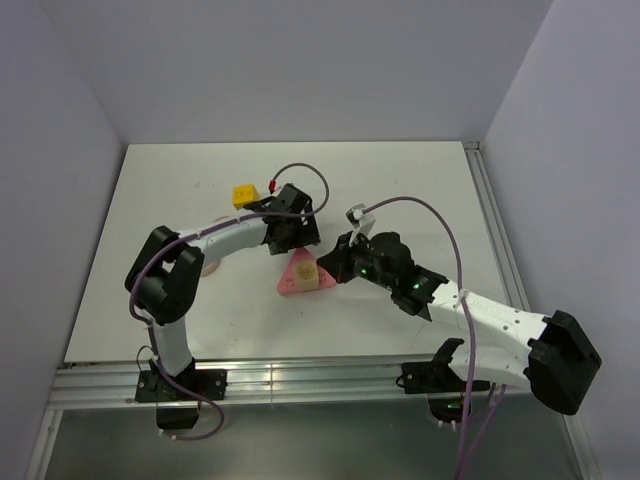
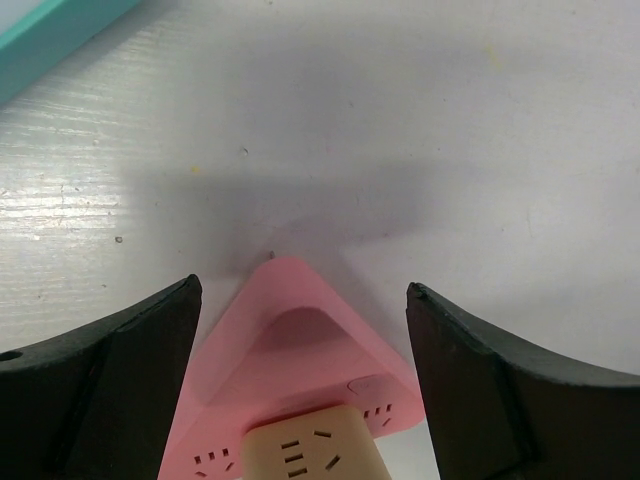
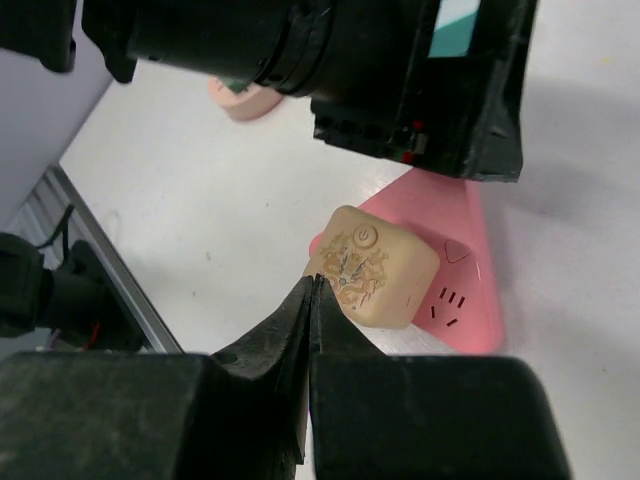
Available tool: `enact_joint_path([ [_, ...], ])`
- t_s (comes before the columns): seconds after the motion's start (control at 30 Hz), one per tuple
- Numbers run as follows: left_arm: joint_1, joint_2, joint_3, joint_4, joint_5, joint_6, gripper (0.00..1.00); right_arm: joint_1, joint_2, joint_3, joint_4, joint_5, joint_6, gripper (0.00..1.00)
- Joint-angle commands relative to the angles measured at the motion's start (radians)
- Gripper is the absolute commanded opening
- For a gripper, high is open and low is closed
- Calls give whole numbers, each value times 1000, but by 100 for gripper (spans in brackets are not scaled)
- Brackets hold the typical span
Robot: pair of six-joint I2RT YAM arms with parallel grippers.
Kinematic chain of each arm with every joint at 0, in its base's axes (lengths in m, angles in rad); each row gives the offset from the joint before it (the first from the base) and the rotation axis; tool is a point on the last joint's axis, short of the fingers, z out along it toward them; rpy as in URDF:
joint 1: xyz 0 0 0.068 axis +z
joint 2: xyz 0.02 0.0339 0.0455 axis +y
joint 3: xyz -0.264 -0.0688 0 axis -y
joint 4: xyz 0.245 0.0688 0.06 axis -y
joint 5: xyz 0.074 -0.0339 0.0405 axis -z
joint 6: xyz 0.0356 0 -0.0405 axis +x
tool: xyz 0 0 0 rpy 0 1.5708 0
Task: Insert the plug
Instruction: Adjust the socket at the center of the board, then press the plug into the socket.
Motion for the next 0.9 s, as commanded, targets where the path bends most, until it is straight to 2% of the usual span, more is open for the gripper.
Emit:
enact_joint_path([
  [0.0, -18, 17, 61, -43, -41, -11, 88, 31, 33, 34, -1, 6, -71, 1],
  [0.13, -32, 43, 90, -84, -60, -4, 86, 67, 103, 25, 12, 28, -69, 0],
  [0.2, -39, 60, 104, -97, -63, 6, 81, 87, 114, 18, 32, 38, -63, 0],
  [0.43, -50, 77, 113, -109, -66, 4, 80, 127, 120, 51, 8, 63, -86, 0],
  [0.7, -52, 98, 132, -126, -54, 12, 79, 176, -33, 21, 74, 74, -138, 0],
  [0.8, -50, 103, 145, -133, -42, 15, 79, 176, -7, 17, 68, 107, -135, 0],
  [0.87, -50, 104, 153, -135, -40, 16, 78, 176, 72, 27, 58, 138, -114, 0],
])
